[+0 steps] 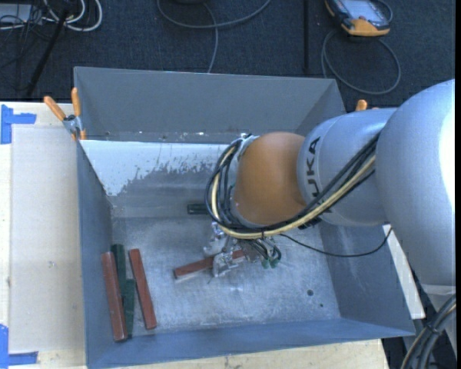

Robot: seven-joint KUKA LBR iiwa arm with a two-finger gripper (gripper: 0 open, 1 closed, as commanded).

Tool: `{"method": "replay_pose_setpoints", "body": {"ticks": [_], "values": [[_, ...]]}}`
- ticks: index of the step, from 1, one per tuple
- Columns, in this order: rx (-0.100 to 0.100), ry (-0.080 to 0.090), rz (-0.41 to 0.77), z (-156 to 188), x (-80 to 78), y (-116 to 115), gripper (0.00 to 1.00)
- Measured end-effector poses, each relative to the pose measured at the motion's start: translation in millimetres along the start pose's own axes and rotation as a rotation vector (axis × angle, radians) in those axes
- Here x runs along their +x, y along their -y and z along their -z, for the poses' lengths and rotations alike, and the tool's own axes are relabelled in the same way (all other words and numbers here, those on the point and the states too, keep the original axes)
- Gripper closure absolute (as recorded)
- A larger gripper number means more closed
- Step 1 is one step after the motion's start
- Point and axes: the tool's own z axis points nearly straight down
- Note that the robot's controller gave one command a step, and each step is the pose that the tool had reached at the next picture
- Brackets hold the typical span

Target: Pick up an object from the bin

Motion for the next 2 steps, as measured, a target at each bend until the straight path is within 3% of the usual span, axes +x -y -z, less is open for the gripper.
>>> {"method": "replay_pose_setpoints", "body": {"ticks": [2], "values": [[-0.002, -0.012, 0.000, 15, 2.0, -1, 1.00]]}}
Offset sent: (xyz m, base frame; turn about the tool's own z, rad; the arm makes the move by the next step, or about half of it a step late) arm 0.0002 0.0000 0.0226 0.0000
